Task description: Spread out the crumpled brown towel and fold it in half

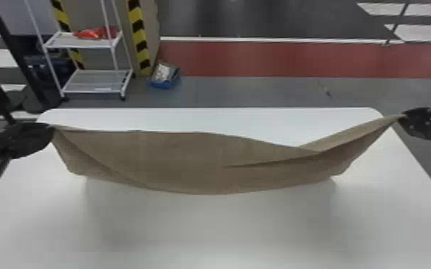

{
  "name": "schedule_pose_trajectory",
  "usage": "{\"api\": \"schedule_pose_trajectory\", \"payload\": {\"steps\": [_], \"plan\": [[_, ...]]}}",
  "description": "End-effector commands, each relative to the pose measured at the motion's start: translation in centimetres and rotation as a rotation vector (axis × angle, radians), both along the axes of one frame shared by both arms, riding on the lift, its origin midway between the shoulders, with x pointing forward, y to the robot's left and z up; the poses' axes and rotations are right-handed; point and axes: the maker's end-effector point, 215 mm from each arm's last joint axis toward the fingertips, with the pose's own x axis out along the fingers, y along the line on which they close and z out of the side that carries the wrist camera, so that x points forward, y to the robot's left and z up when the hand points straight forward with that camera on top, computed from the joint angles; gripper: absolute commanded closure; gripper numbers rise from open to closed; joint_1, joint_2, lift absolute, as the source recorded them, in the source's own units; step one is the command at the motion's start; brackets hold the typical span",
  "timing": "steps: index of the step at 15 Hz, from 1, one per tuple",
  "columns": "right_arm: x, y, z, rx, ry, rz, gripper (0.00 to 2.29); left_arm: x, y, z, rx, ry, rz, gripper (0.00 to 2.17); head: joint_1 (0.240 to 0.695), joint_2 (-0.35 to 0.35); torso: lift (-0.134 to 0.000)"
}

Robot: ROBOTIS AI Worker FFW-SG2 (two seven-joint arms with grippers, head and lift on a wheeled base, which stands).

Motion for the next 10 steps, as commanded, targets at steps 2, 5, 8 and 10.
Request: {"api": "schedule_pose_trajectory", "payload": {"steps": [2,5,8,10], "plan": [[3.8,0.6,0.9,0.144,0.016,-0.068,1.29,6.0,-3.8,-0.9,-0.139,0.046,-0.024,1.63,0.664,-0.028,-0.124],[8.2,-0.7,3.8,0.249,-0.027,-0.195,1.29,13.2,-5.5,1.2,-0.149,0.018,0.006,1.63,0.621,-0.050,-0.124],[12.2,-1.9,6.7,0.290,-0.052,-0.264,1.29,19.5,-5.6,5.2,-0.132,-0.019,0.042,1.63,0.530,-0.075,-0.124],[14.6,-2.6,8.2,0.295,-0.067,-0.295,1.29,22.5,-4.5,7.4,-0.136,-0.041,0.081,1.63,0.480,-0.077,-0.124]]}}
